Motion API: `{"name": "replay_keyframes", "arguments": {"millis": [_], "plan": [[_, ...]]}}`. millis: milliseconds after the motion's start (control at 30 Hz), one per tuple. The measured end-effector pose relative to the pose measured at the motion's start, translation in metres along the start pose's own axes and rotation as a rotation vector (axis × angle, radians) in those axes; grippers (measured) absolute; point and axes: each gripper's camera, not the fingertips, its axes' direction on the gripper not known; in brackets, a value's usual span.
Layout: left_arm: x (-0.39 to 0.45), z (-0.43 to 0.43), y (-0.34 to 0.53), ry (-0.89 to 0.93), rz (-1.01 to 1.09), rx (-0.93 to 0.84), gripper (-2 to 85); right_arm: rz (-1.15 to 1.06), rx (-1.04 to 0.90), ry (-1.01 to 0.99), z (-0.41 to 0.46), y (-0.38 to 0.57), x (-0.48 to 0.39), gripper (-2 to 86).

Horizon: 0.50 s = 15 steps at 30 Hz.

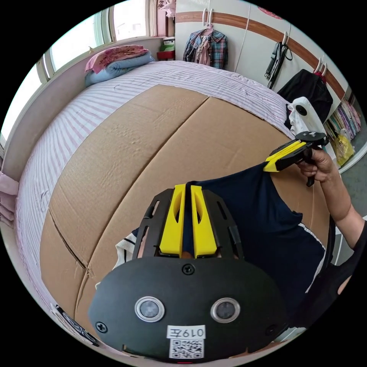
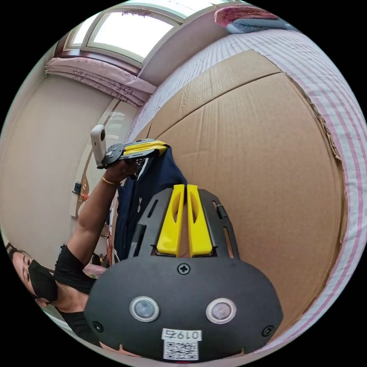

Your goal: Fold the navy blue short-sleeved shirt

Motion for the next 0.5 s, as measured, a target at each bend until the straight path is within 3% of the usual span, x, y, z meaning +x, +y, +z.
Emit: {"name": "replay_keyframes", "arguments": {"millis": [167,333,467,500], "plan": [[0.017,-0.004,-0.01,-0.058,-0.005,-0.023,5.2,-0.117,0.063,0.059,0.0,0.025,-0.005,4.2],[0.021,-0.034,-0.013,-0.076,-0.089,0.132,6.9,-0.229,0.1,0.067,-0.007,0.064,-0.025,6.4],[0.052,-0.053,-0.026,0.2,0.078,0.182,6.8,-0.244,0.035,0.055,0.019,0.096,-0.036,10.3],[0.071,-0.052,-0.033,0.179,0.147,0.157,6.8,-0.244,0.037,0.071,0.023,0.101,-0.036,10.7]]}}
